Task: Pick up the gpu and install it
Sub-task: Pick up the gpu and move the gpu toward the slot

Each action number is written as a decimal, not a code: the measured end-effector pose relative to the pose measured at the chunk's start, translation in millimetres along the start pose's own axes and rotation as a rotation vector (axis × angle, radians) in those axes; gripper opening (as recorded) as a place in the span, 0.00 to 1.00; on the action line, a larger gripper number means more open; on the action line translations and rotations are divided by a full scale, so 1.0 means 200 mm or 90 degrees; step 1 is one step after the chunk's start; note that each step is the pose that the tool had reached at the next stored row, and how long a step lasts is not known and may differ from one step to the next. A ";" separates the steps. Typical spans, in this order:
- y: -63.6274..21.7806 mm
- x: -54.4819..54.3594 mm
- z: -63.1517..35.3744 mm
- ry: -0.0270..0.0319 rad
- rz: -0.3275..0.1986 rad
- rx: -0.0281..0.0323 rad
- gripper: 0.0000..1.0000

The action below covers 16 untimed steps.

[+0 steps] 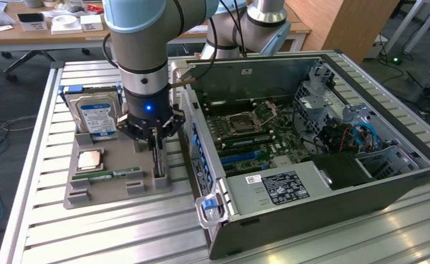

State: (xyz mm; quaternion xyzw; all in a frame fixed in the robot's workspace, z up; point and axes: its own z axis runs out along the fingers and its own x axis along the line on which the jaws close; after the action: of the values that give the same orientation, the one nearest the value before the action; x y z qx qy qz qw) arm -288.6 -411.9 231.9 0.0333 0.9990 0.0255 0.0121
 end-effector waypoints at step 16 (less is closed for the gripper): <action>0.000 0.00 -0.002 0.0004 -0.008 -0.0007 0.26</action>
State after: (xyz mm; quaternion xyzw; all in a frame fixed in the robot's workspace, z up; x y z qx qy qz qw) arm -288.6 -412.0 232.3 0.0268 0.9992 0.0260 0.0120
